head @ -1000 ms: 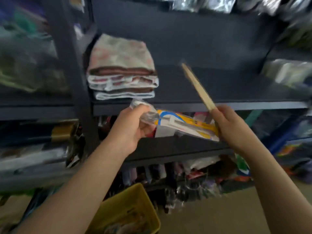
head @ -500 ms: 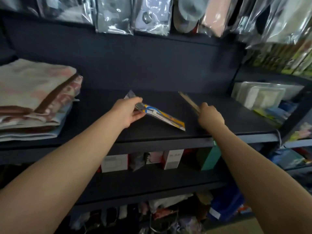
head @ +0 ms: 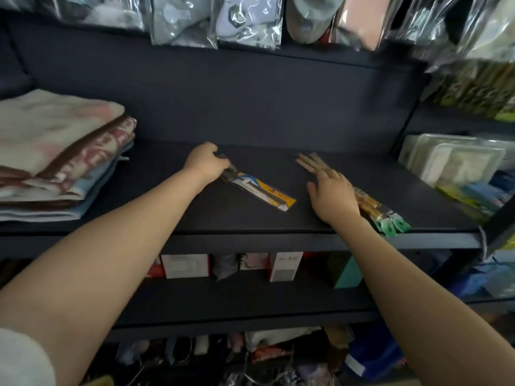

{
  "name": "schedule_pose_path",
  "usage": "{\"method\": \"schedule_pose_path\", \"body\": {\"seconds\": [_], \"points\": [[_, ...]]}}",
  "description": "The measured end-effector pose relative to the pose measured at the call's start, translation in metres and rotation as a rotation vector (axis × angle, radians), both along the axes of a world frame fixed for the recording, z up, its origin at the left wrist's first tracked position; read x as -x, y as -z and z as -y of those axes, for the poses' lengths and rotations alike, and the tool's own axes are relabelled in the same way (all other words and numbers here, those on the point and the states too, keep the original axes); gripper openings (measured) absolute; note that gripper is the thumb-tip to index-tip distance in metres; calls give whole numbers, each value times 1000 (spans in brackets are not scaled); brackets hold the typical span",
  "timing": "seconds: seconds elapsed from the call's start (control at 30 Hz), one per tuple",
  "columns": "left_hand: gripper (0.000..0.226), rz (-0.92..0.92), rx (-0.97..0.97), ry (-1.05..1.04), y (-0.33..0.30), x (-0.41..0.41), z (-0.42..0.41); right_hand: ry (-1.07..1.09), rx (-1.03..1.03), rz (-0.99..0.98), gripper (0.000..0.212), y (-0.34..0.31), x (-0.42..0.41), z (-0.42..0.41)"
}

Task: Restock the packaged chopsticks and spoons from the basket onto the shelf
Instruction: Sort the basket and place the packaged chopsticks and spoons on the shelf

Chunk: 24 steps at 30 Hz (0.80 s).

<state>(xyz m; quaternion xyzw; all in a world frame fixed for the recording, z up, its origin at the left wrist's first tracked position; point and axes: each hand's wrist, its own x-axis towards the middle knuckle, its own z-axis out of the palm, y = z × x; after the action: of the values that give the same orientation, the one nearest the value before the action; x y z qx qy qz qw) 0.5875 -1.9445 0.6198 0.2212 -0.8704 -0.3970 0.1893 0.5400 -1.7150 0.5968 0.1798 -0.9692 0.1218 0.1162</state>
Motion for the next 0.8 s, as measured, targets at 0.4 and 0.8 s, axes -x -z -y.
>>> {"method": "schedule_pose_path", "body": {"seconds": [0.4, 0.8], "points": [[23, 68, 373, 186, 137, -313, 95, -839, 168, 118, 25, 101, -229, 169], [27, 698, 170, 238, 326, -494, 241, -771, -488, 994, 37, 384, -393, 325]]}}
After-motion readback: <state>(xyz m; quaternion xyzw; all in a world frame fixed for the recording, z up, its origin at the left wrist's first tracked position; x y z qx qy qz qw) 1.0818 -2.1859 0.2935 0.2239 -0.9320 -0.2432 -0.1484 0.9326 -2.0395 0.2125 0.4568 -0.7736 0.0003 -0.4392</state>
